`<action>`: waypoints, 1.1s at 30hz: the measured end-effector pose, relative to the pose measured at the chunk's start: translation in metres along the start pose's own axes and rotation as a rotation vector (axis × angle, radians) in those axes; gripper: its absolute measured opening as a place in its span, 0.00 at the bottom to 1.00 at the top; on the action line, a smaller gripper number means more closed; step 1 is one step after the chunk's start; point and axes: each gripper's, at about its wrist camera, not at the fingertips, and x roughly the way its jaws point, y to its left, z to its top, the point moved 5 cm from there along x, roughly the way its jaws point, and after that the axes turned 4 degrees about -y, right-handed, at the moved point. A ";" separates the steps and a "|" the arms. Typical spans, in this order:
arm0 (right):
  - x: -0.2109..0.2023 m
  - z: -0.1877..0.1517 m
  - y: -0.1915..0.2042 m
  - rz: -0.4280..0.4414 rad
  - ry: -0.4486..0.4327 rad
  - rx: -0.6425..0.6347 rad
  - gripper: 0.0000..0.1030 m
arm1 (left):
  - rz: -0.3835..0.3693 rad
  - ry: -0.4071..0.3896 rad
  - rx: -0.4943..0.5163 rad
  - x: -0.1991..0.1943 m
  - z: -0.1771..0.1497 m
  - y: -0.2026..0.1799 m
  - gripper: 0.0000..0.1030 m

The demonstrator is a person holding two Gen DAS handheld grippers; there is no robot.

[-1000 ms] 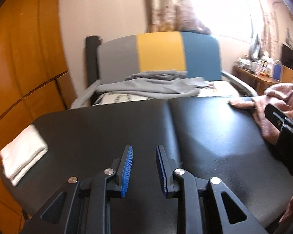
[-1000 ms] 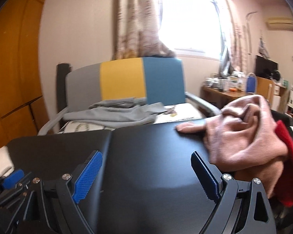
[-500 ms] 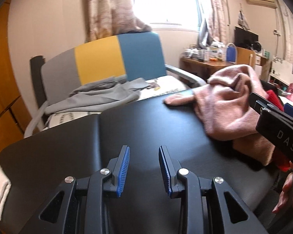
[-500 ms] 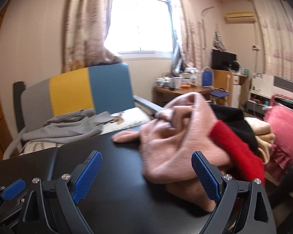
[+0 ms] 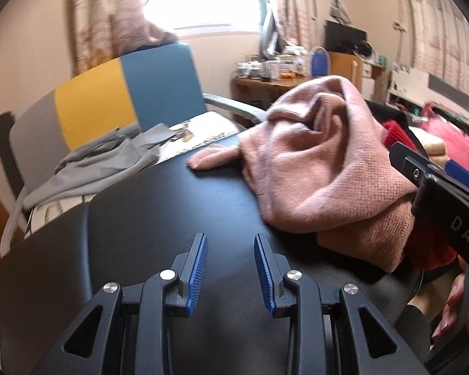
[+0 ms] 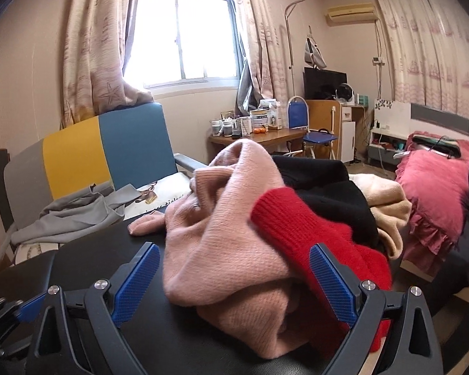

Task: Fold clothes
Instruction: 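Reach the right gripper into the pink sweater on the clothes pile, then grasp the pink knit sweater with the right gripper and pull it out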

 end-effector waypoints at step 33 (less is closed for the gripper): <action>0.139 0.029 0.023 0.019 0.205 -0.229 0.54 | -0.048 0.196 -0.011 0.068 -0.050 -0.007 0.30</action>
